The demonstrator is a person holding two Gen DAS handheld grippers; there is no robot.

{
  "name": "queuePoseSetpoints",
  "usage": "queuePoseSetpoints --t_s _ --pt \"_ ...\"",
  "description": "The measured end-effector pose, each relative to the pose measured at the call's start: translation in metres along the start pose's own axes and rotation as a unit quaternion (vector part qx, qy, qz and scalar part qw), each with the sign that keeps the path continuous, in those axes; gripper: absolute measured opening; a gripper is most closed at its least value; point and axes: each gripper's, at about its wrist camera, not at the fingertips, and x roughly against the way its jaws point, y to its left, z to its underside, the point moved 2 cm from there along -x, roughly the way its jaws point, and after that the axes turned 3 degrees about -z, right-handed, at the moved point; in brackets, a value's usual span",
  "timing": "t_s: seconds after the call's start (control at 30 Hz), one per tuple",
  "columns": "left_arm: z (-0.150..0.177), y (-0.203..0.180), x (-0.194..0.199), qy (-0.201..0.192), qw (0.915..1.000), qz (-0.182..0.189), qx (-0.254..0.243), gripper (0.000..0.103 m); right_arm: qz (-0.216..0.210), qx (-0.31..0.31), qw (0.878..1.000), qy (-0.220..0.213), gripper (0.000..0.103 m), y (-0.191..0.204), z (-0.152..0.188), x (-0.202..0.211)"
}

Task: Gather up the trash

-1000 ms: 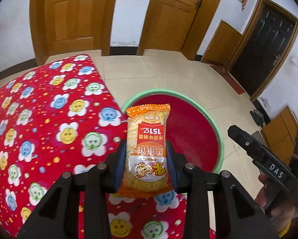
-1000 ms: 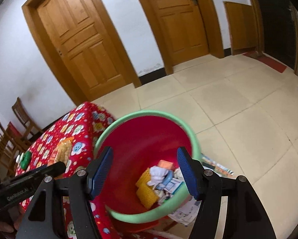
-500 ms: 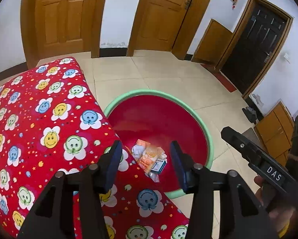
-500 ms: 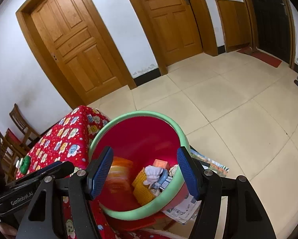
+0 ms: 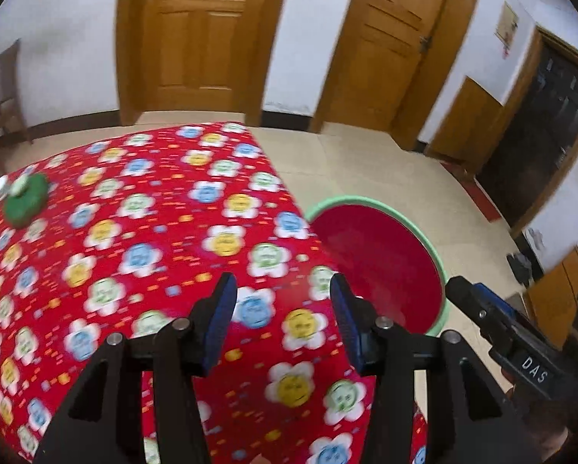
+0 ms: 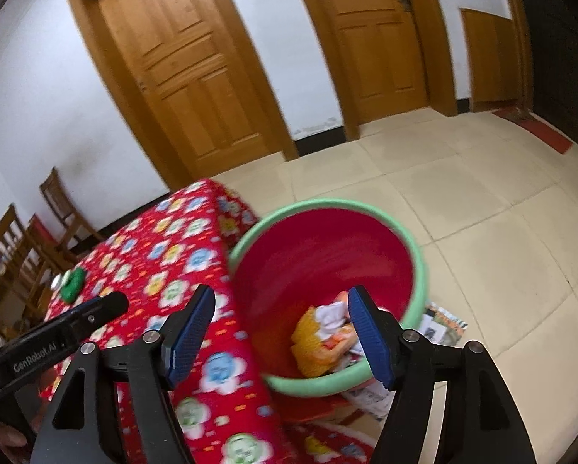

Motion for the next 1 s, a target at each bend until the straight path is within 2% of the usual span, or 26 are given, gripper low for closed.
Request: queuePoseSetpoints --t_s 0.37,0.5,0.6,0.77,1.0 --pt "0.018 0.069 0.067 -0.038 0.9941 -0.082 0.059 0.05 -0.048 0.059 0.997 -0.009 0.075 0.074 0.016 0.023" --pt "0.025 0.089 0.092 -0.061 0.9875 -0.13 0.065 0.05 -0.06 0.077 0.995 -0.013 0.075 0.093 0.02 0.033" --pt "0.033 0.101 0.113 -0.087 0.9782 -0.177 0.065 0.05 -0.065 0.086 0.994 -0.009 0.078 0.105 0.025 0.038" --pt "0.043 0.117 0.138 -0.108 0.9703 -0.203 0.075 0.05 -0.076 0.093 0.993 -0.014 0.078 0.125 0.034 0.045" --pt "0.057 0.132 0.149 -0.108 0.9697 -0.199 0.092 0.05 -0.084 0.113 0.99 -0.014 0.078 0.148 0.049 0.05"
